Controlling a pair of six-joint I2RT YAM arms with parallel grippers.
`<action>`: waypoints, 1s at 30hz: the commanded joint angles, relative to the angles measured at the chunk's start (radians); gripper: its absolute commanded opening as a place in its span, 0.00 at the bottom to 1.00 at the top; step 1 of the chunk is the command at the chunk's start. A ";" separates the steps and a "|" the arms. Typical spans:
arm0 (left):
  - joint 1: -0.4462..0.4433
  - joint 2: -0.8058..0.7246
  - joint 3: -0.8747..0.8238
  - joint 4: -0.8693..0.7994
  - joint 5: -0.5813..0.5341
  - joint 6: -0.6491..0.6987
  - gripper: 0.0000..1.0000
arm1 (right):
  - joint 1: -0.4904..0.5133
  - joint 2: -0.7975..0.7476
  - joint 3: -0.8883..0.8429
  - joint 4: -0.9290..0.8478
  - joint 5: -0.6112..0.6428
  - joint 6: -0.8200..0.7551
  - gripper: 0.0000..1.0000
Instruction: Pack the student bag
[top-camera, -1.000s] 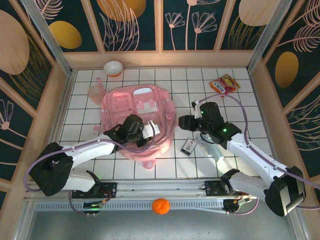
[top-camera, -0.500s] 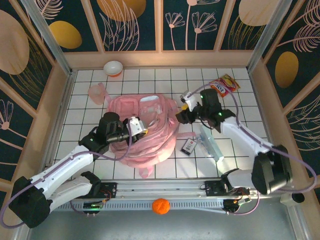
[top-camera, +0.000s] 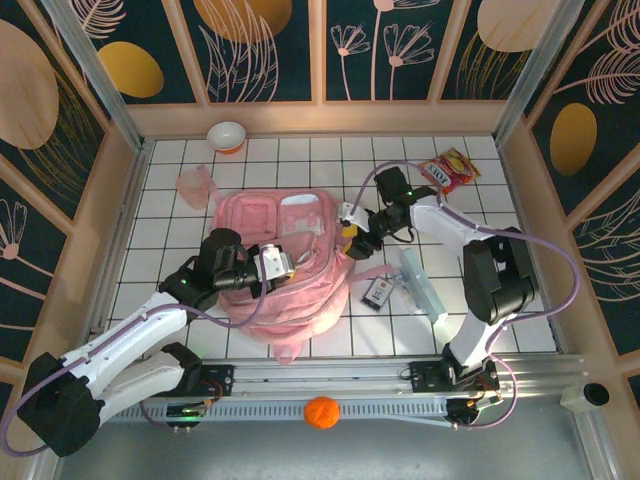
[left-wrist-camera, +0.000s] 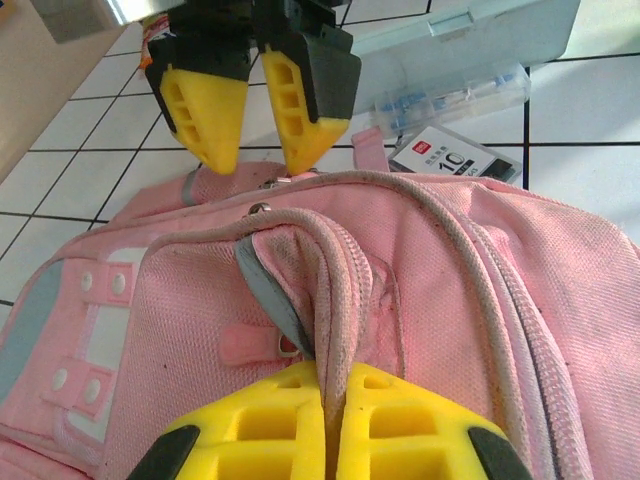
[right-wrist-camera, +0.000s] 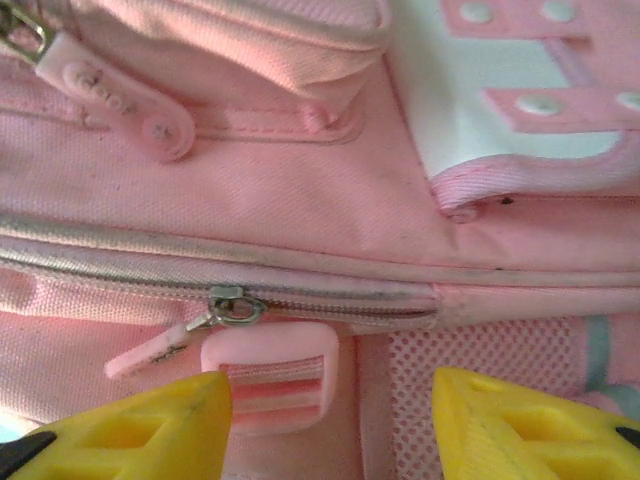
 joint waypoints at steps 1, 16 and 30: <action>0.007 -0.010 0.021 0.079 0.041 0.044 0.00 | 0.032 0.025 0.034 -0.076 -0.038 -0.068 0.55; 0.006 0.021 0.025 0.139 0.055 0.015 0.00 | 0.018 0.011 -0.011 -0.076 -0.142 0.225 0.51; 0.006 0.006 0.025 0.141 0.048 -0.014 0.00 | -0.021 -0.361 -0.232 0.136 -0.035 0.874 0.47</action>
